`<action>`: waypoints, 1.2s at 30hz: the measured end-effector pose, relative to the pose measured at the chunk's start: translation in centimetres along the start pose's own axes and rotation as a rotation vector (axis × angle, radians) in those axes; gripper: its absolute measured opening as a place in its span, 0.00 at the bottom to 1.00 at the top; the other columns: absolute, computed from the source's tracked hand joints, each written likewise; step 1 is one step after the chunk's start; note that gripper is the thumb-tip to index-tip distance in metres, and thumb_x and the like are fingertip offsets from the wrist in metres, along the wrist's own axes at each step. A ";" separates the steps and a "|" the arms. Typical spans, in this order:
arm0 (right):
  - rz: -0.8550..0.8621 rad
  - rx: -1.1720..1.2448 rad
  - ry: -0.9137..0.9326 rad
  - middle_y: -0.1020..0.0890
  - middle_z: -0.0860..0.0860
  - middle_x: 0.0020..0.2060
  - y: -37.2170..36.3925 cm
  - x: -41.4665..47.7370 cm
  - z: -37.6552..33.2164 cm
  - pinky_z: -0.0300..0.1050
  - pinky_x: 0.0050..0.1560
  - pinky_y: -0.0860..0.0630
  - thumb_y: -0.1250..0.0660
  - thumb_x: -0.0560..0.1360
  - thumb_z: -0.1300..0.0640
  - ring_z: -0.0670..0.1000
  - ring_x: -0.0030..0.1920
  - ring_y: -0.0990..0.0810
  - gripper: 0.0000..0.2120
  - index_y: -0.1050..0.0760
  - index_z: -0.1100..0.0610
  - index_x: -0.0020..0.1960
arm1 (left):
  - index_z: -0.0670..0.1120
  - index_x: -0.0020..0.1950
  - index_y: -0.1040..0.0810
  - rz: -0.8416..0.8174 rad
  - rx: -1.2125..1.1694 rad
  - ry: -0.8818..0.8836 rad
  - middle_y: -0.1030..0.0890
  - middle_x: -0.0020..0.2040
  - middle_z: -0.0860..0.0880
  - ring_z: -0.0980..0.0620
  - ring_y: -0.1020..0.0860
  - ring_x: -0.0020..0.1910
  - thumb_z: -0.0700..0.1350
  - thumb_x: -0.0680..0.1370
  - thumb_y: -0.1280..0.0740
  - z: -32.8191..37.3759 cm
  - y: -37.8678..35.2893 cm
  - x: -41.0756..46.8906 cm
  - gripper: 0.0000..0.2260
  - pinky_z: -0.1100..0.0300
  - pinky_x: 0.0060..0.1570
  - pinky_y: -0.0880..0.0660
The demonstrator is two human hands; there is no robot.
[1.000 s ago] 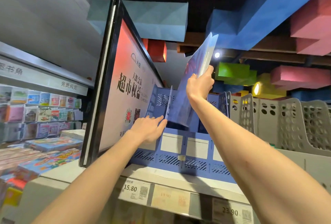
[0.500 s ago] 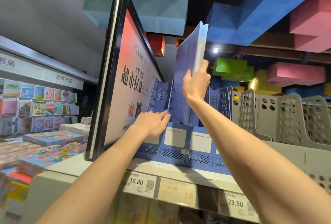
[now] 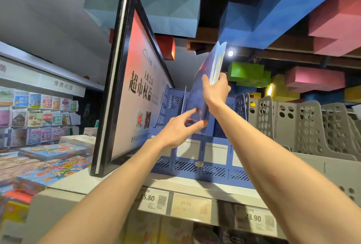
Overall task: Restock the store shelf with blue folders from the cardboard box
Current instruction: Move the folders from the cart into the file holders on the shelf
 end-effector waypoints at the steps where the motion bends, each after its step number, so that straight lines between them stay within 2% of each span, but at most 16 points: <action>1: -0.030 0.020 -0.007 0.20 0.57 0.55 0.0 0.2 0.5 0.42 0.49 0.34 0.33 0.79 0.49 0.54 0.55 0.29 0.17 0.27 0.59 0.63 | 0.62 0.80 0.40 -0.013 -0.009 0.006 0.21 0.68 0.51 0.52 0.24 0.66 0.68 0.77 0.35 0.1 0.1 0.1 0.33 0.55 0.64 0.27; 3: -0.092 0.036 -0.005 0.20 0.52 0.52 0.1 0.4 1.3 0.44 0.53 0.32 0.33 0.78 0.45 0.55 0.59 0.27 0.18 0.24 0.57 0.62 | 0.58 0.82 0.42 -0.066 -0.013 0.000 0.23 0.71 0.52 0.53 0.26 0.69 0.65 0.79 0.36 0.4 0.4 0.3 0.33 0.55 0.68 0.30; 5: -0.169 0.044 -0.006 0.19 0.48 0.51 0.2 0.4 1.6 0.44 0.54 0.30 0.34 0.78 0.42 0.51 0.56 0.25 0.19 0.22 0.53 0.62 | 0.53 0.82 0.44 -0.134 -0.038 0.001 0.30 0.76 0.54 0.57 0.29 0.72 0.60 0.81 0.36 0.9 0.8 0.2 0.33 0.60 0.70 0.34; 8: -0.351 0.105 -0.060 0.18 0.46 0.49 0.3 0.0 2.3 0.48 0.51 0.24 0.38 0.80 0.38 0.50 0.50 0.21 0.16 0.20 0.49 0.54 | 0.48 0.80 0.37 -0.158 -0.122 -0.002 0.25 0.69 0.56 0.67 0.23 0.60 0.51 0.83 0.34 1.2 1.6 0.2 0.27 0.72 0.58 0.30; 10: -0.448 0.101 -0.085 0.17 0.51 0.55 0.4 -0.6 3.0 0.49 0.48 0.19 0.38 0.79 0.36 0.54 0.54 0.18 0.18 0.20 0.48 0.56 | 0.48 0.78 0.31 -0.128 -0.140 0.007 0.20 0.66 0.55 0.63 0.21 0.60 0.50 0.82 0.33 1.1 2.2 0.4 0.24 0.68 0.55 0.25; 12: -0.478 0.009 -0.042 0.19 0.50 0.60 0.6 -1.2 3.3 0.42 0.40 0.22 0.38 0.78 0.37 0.53 0.57 0.19 0.23 0.22 0.51 0.65 | 0.49 0.72 0.25 -0.110 -0.158 0.035 0.18 0.63 0.52 0.56 0.20 0.62 0.47 0.82 0.32 0.8 2.4 0.5 0.18 0.62 0.57 0.23; 13: -0.474 -0.040 0.008 0.19 0.48 0.57 0.6 -1.3 3.4 0.39 0.36 0.25 0.38 0.79 0.40 0.50 0.53 0.20 0.21 0.22 0.53 0.64 | 0.49 0.68 0.24 -0.110 -0.180 0.041 0.17 0.63 0.51 0.53 0.20 0.62 0.45 0.82 0.33 0.9 2.4 0.4 0.14 0.61 0.57 0.23; 15: -0.398 -0.101 0.127 0.23 0.47 0.36 0.6 -1.7 3.2 0.40 0.31 0.35 0.40 0.82 0.50 0.45 0.35 0.28 0.13 0.23 0.56 0.45 | 0.48 0.65 0.22 -0.112 -0.236 0.039 0.17 0.63 0.46 0.50 0.19 0.60 0.41 0.83 0.33 0.9 2.2 0.5 0.12 0.62 0.56 0.21; 17: -0.314 -0.093 0.172 0.37 0.47 0.28 0.6 -1.9 3.4 0.45 0.31 0.43 0.42 0.82 0.56 0.47 0.31 0.41 0.18 0.38 0.55 0.34 | 0.50 0.63 0.22 -0.111 -0.246 0.030 0.17 0.61 0.48 0.53 0.20 0.57 0.39 0.83 0.34 0.9 1.9 0.5 0.11 0.63 0.54 0.21; 19: -0.283 0.001 0.157 0.39 0.47 0.29 0.5 -2.2 3.7 0.43 0.31 0.44 0.43 0.83 0.57 0.46 0.31 0.43 0.18 0.41 0.54 0.35 | 0.53 0.67 0.25 -0.114 -0.207 0.017 0.18 0.61 0.53 0.59 0.21 0.58 0.38 0.82 0.34 0.7 1.8 0.8 0.15 0.65 0.54 0.22; 23: -0.244 0.189 0.115 0.36 0.42 0.25 0.4 -2.8 5.0 0.33 0.27 0.41 0.43 0.85 0.58 0.41 0.26 0.40 0.20 0.39 0.51 0.34 | 0.46 0.80 0.37 -0.072 -0.164 0.002 0.29 0.73 0.55 0.60 0.29 0.70 0.36 0.82 0.34 0.0 2.0 1.6 0.27 0.68 0.63 0.30; 27: -0.250 0.270 0.074 0.28 0.35 0.25 -0.2 -2.7 5.9 0.30 0.33 0.35 0.43 0.85 0.57 0.36 0.29 0.31 0.19 0.33 0.47 0.36 | 0.45 0.81 0.39 -0.049 -0.139 0.014 0.30 0.76 0.50 0.55 0.30 0.74 0.35 0.80 0.32 -1.0 1.2 2.9 0.31 0.57 0.71 0.30; 29: -0.252 0.322 0.037 0.21 0.38 0.35 -0.6 -2.5 6.4 0.32 0.41 0.29 0.43 0.85 0.55 0.37 0.37 0.26 0.14 0.25 0.49 0.43 | 0.45 0.80 0.38 -0.038 -0.142 0.014 0.27 0.74 0.48 0.53 0.28 0.73 0.34 0.80 0.31 -0.9 0.9 3.5 0.31 0.54 0.70 0.28; 31: -0.260 0.372 0.011 0.18 0.48 0.44 -0.9 -2.5 7.0 0.37 0.47 0.25 0.43 0.85 0.54 0.42 0.43 0.23 0.12 0.22 0.56 0.53 | 0.44 0.80 0.36 -0.039 -0.146 0.013 0.24 0.71 0.47 0.53 0.25 0.69 0.34 0.79 0.30 -0.9 0.8 3.9 0.31 0.54 0.68 0.26; 34: -0.264 0.399 -0.005 0.20 0.46 0.40 -0.9 -2.6 7.7 0.31 0.42 0.27 0.43 0.85 0.55 0.36 0.38 0.24 0.11 0.23 0.57 0.55 | 0.45 0.78 0.32 -0.066 -0.148 0.020 0.20 0.68 0.48 0.56 0.21 0.64 0.35 0.78 0.29 -0.8 1.1 3.9 0.30 0.63 0.58 0.21; 36: -0.302 0.395 -0.036 0.17 0.47 0.46 -0.8 -2.6 8.1 0.33 0.47 0.24 0.43 0.85 0.55 0.37 0.45 0.21 0.12 0.22 0.58 0.59 | 0.46 0.75 0.29 -0.087 -0.149 0.020 0.19 0.65 0.50 0.61 0.20 0.59 0.36 0.78 0.28 -0.7 1.3 3.6 0.27 0.69 0.52 0.22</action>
Point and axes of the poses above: each hand's wrist, its own x-axis towards the middle knuckle, its own y-axis out of the back of the hand, z = x × y, the point moved 2 cm from there along x, towards the middle knuckle
